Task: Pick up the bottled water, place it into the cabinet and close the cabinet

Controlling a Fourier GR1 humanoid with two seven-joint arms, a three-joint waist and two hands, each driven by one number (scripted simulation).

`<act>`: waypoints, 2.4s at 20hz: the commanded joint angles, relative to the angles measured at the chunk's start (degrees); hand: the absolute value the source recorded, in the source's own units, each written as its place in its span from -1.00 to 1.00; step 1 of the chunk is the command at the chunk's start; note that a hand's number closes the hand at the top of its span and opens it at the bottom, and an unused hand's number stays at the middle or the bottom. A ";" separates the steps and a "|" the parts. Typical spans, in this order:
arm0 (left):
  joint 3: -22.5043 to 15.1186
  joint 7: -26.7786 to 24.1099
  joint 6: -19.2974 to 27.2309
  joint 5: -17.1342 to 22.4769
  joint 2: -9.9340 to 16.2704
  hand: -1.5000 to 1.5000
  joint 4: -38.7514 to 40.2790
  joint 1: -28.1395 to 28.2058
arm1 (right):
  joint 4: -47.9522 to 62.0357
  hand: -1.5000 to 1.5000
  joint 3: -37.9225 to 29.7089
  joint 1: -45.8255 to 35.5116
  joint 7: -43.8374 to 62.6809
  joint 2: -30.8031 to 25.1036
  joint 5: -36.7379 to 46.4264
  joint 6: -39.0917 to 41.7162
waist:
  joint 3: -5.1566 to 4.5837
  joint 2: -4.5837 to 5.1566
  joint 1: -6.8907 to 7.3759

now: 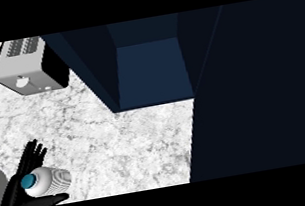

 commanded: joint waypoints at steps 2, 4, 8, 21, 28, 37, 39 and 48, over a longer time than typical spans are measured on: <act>-0.77 -6.27 -2.22 0.46 -1.13 -1.00 3.34 -3.85 | -5.28 -1.00 -0.46 0.95 1.50 -1.81 3.97 -0.15 | 0.03 0.00 0.13; -1.15 -7.64 -4.23 0.36 -0.32 1.00 6.66 -4.25 | -3.78 -1.00 3.64 -3.67 5.34 0.87 7.95 -2.18 | -0.10 0.05 0.19; -3.30 -6.29 -7.96 1.45 -0.96 1.00 4.16 -3.95 | -2.32 -1.00 -0.15 0.75 -0.78 -1.54 2.97 -1.76 | 0.10 -0.03 0.34; -10.46 -10.48 24.95 -6.82 -15.20 1.00 -4.73 -9.36 | -3.86 -1.00 -0.27 -4.30 5.12 -1.81 3.68 -3.28 | 0.09 -0.10 0.39; -17.92 -6.26 22.75 4.13 -15.74 1.00 -10.37 -10.73 | -3.33 -1.00 0.75 -0.29 1.30 -2.83 2.51 -2.77 | 0.16 -0.15 0.63; -36.69 9.27 33.48 22.75 -15.80 1.00 -26.01 -10.96 | -3.96 -1.00 0.04 -0.61 1.59 -3.75 2.33 -4.19 | 0.15 -0.32 0.67; -37.69 12.03 36.38 21.38 -15.81 1.00 -29.39 -11.64 | -5.71 -1.00 2.21 0.92 0.91 -3.60 3.68 -4.70 | 0.15 -0.28 0.60; -46.53 17.49 50.86 25.83 -15.81 1.00 -30.16 -20.36 | -5.61 -1.00 -1.54 0.96 0.85 -5.99 -0.07 -2.62 | 0.15 -0.04 0.30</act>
